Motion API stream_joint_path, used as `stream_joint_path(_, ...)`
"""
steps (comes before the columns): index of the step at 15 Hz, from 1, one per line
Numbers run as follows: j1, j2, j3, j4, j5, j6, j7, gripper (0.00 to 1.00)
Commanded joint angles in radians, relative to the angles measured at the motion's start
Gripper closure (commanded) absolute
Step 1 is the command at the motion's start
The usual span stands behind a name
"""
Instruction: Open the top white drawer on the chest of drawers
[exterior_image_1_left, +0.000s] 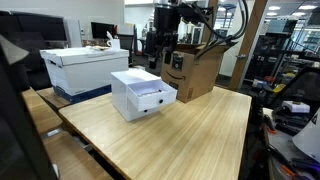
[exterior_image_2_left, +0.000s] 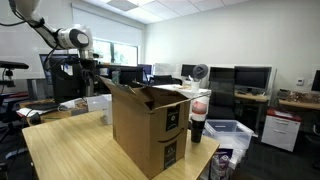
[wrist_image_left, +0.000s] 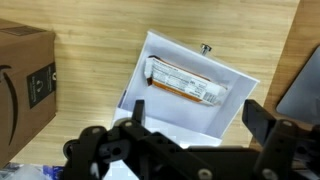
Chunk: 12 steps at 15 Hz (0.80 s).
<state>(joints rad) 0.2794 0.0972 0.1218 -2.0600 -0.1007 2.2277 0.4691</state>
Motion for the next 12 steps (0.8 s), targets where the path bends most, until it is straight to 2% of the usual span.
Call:
stream_joint_path(1, -0.057, -0.114, 0.009, -0.120, 0.056, 0.022, -0.168, 0.00)
stream_joint_path(5, -0.092, -0.176, 0.002, -0.166, 0.082, -0.018, -0.276, 0.00)
stream_joint_path(12, -0.142, -0.300, -0.025, -0.248, 0.076, -0.077, -0.349, 0.00)
